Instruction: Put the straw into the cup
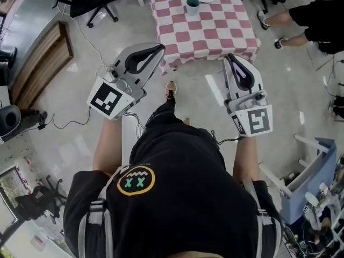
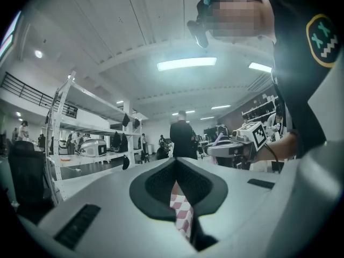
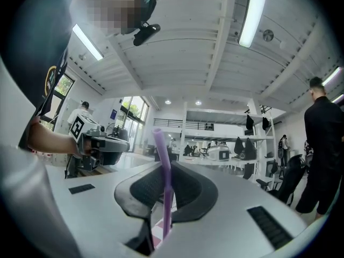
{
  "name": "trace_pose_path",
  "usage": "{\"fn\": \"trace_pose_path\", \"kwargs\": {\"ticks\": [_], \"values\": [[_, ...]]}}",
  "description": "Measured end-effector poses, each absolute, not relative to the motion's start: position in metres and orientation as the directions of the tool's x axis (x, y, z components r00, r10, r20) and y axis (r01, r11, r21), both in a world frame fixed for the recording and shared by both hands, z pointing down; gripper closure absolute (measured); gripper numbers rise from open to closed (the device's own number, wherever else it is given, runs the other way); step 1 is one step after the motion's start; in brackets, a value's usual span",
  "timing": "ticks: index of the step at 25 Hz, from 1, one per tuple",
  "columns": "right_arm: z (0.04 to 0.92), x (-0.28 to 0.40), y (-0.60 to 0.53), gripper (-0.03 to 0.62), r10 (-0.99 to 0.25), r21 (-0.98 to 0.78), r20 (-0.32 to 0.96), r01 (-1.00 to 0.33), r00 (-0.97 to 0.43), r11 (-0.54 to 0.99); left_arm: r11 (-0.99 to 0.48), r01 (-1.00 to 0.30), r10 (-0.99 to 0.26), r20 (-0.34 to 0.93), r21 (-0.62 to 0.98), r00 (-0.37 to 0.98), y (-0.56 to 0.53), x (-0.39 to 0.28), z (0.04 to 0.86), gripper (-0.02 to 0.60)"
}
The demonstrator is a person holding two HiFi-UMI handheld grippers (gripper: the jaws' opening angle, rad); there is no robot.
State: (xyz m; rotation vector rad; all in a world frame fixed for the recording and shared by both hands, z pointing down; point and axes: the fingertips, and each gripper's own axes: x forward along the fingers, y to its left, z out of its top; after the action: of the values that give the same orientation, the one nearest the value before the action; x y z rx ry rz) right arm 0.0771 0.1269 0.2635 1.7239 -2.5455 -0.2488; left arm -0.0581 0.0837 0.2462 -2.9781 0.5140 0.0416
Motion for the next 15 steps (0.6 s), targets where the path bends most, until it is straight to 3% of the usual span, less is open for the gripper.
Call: {"fn": "trace_pose_path", "kwargs": {"ticks": [15], "values": [[0.265,0.083,-0.036,0.542,-0.945,0.169,0.001,-0.931,-0.328,0.324,-0.957,-0.284,-0.281,-0.048,-0.061,0.958,-0.077,-0.05,0.258,0.563]]}}
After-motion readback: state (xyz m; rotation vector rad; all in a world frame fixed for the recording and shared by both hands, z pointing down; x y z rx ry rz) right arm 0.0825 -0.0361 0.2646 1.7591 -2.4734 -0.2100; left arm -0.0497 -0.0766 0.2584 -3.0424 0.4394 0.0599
